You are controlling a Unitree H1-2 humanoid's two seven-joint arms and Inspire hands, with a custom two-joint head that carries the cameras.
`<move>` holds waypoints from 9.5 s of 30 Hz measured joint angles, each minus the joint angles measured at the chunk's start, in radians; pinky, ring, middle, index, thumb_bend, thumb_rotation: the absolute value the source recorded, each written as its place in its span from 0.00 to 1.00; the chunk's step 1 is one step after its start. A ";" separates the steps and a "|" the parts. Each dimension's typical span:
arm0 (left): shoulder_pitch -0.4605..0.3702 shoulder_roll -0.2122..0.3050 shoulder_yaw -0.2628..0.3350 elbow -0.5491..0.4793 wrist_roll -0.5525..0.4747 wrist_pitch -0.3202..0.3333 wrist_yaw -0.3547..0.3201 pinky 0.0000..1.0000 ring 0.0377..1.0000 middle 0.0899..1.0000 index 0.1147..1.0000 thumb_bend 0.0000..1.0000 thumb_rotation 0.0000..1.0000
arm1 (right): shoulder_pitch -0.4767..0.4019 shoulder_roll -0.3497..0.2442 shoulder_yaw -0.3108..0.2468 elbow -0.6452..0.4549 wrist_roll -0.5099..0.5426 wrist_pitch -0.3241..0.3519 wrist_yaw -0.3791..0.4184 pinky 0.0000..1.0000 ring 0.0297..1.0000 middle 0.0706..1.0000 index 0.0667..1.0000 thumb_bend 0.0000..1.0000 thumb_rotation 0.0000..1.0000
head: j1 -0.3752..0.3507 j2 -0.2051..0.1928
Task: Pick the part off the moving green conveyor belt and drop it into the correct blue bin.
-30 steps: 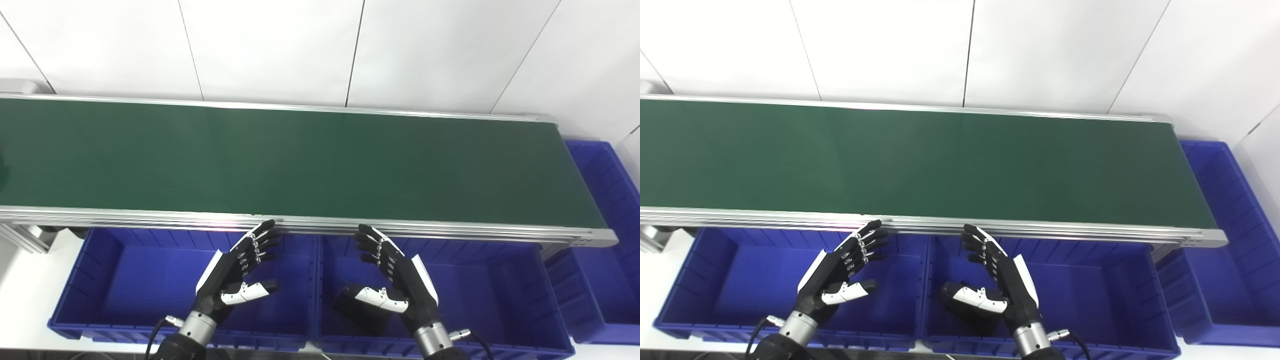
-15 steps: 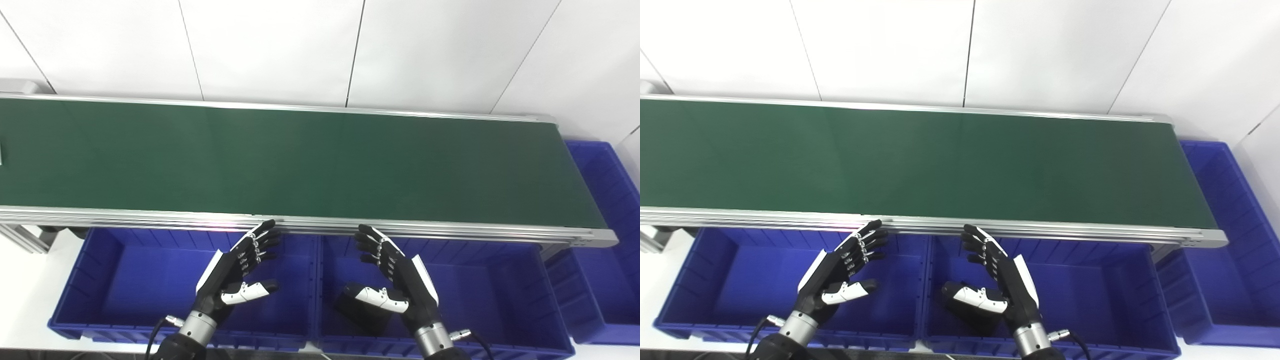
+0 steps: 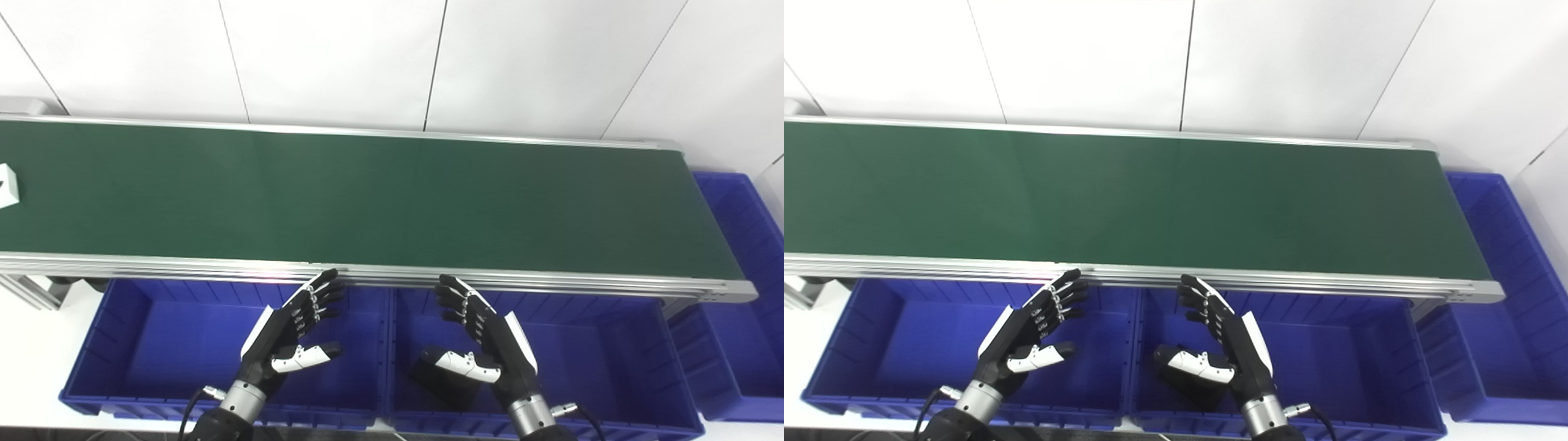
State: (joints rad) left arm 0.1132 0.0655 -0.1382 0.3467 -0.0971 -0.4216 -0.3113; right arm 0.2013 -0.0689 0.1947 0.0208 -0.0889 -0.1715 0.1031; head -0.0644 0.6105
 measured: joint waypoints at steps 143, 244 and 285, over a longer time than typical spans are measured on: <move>-0.501 0.414 0.046 -0.082 0.400 0.278 0.020 0.73 0.81 0.81 0.76 0.92 0.18 | -0.090 -0.013 -0.042 0.174 0.069 -0.098 0.043 0.81 0.85 0.85 0.89 0.81 0.31 | 0.359 -0.265; -0.628 0.318 -0.293 0.088 1.003 0.742 0.257 0.31 0.36 0.45 0.48 0.50 0.00 | -0.059 0.004 -0.035 0.133 0.060 -0.100 0.037 0.78 0.84 0.83 0.87 0.88 0.38 | 0.324 -0.230; -0.478 0.366 -0.113 -0.338 0.702 0.465 0.173 0.40 0.39 0.42 0.46 0.50 0.00 | -0.047 0.004 -0.034 0.106 0.054 -0.100 0.034 0.76 0.82 0.82 0.87 0.86 0.31 | 0.227 -0.195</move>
State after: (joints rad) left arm -0.3650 0.4313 -0.2509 0.0087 0.6045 0.0432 -0.1379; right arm 0.1543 -0.0653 0.1603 0.1269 -0.0350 -0.2713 0.1373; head 0.1626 0.4157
